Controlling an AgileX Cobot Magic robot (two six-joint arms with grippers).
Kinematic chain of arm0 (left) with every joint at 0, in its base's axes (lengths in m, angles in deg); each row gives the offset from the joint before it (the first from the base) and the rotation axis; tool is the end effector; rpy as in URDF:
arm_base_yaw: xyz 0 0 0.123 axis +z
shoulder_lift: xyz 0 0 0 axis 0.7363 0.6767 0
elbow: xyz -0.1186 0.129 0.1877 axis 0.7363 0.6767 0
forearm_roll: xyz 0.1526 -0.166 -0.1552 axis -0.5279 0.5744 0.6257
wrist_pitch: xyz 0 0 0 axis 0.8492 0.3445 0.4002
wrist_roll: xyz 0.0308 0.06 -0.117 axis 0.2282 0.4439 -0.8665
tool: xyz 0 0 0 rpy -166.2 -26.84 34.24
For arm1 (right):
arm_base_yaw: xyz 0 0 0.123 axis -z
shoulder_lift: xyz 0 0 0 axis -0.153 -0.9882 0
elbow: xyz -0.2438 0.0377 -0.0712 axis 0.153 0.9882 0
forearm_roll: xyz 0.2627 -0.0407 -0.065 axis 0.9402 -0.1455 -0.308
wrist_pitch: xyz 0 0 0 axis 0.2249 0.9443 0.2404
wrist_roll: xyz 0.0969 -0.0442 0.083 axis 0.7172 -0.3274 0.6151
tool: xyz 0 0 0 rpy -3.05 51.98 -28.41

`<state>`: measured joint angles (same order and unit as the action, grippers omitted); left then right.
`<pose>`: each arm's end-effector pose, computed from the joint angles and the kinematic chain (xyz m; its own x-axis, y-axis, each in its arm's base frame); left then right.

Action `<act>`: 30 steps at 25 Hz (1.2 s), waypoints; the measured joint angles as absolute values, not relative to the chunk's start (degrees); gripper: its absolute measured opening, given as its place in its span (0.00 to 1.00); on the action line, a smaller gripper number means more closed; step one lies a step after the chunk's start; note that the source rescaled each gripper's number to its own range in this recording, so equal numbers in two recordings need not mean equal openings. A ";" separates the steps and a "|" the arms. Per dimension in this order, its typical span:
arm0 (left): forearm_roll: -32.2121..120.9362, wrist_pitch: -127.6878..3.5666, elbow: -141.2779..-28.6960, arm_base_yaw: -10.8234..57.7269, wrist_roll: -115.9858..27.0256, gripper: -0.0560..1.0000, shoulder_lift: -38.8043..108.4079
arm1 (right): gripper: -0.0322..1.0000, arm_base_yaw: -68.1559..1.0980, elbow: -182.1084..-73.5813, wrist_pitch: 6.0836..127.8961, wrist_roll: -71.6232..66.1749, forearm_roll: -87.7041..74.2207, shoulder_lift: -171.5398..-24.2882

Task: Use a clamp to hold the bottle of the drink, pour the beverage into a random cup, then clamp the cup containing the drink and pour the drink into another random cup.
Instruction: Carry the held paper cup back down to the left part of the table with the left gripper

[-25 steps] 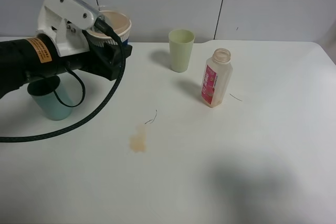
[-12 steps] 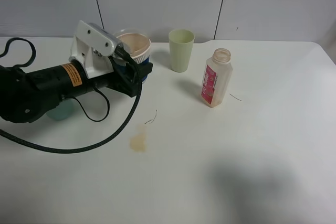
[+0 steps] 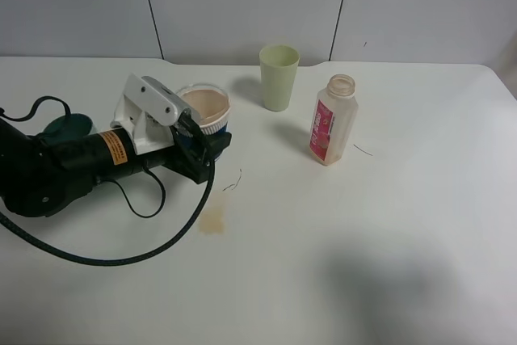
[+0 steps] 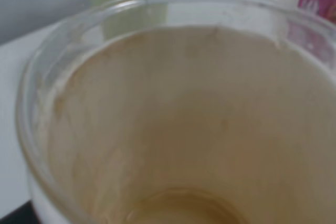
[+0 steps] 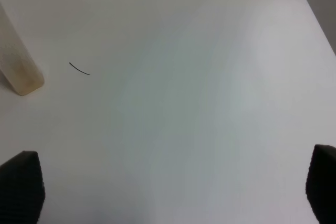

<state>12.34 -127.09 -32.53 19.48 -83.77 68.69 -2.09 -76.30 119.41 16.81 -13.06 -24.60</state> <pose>0.2712 -0.1863 0.0624 -0.1815 0.1712 -0.9684 0.7016 0.7126 -0.0056 0.0810 -0.0063 0.2662 -0.4673 0.0097 -0.8840 0.0747 0.9968 -0.0286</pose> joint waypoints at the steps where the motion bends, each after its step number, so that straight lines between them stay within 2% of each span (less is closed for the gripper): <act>1: 12.29 -127.38 -32.06 19.69 -83.41 0.08 69.03 | 1.00 -2.09 -76.30 119.41 16.81 -13.06 -24.60; 17: 12.28 -134.44 -30.99 20.89 -79.92 0.08 77.45 | 1.00 -2.09 -76.30 119.41 16.81 -13.06 -24.60; 30: 11.21 -134.90 -30.97 21.09 -79.70 0.08 80.70 | 1.00 -2.09 -76.30 119.41 16.81 -13.06 -24.60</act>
